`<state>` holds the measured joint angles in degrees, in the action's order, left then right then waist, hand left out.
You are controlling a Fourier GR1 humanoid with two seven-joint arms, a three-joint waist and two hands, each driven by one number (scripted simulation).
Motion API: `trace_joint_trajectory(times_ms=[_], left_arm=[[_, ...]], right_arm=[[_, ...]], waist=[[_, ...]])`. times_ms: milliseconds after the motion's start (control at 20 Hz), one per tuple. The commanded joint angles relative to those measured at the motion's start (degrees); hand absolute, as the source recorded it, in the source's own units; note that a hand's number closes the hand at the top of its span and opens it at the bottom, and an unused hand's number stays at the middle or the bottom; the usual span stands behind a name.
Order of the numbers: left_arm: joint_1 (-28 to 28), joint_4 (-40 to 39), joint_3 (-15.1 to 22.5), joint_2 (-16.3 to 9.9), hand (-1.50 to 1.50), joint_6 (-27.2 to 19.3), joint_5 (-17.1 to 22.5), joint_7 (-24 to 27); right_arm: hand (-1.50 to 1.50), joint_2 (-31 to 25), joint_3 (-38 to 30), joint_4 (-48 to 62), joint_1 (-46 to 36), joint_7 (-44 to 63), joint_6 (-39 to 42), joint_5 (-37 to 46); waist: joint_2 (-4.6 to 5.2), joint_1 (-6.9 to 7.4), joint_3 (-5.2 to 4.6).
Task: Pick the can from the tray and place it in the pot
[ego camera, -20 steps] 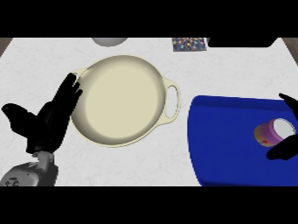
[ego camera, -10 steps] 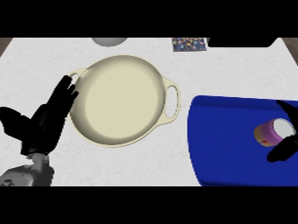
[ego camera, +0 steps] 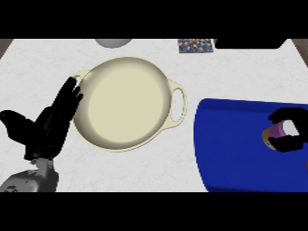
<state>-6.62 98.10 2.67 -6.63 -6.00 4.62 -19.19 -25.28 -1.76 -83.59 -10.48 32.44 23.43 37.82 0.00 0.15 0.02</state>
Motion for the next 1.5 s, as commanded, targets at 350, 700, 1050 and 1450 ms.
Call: trace_joint_trajectory(times_ms=[350, 700, 1050, 1450], left_arm=[[-1.2, 2.0, -2.6, -0.8, 0.0, 1.3, 1.2, -3.3], [-1.2, -1.3, -0.1, 0.8, 0.0, 1.0, -1.0, -0.2], [-0.8, -1.7, -0.7, 0.6, 0.0, 0.6, -0.9, -1.4], [0.3, -1.1, -1.2, 0.4, 0.0, 1.3, -0.5, 0.5]], right_arm=[[1.5, 14.0, 8.5, -11.3, 3.0, 12.1, -5.9, 9.2], [1.5, 25.0, 31.6, -13.5, 3.1, 37.1, -18.3, 19.6], [1.5, 25.2, 43.6, -18.7, 0.7, 52.5, -19.9, 36.9], [1.5, 25.2, 50.8, -31.8, -3.4, 52.7, -13.6, 47.3]], waist=[[-0.33, -0.26, -0.1], [-0.47, 1.32, -0.23], [-0.92, -0.09, -0.29], [-1.15, -0.59, -0.39]])
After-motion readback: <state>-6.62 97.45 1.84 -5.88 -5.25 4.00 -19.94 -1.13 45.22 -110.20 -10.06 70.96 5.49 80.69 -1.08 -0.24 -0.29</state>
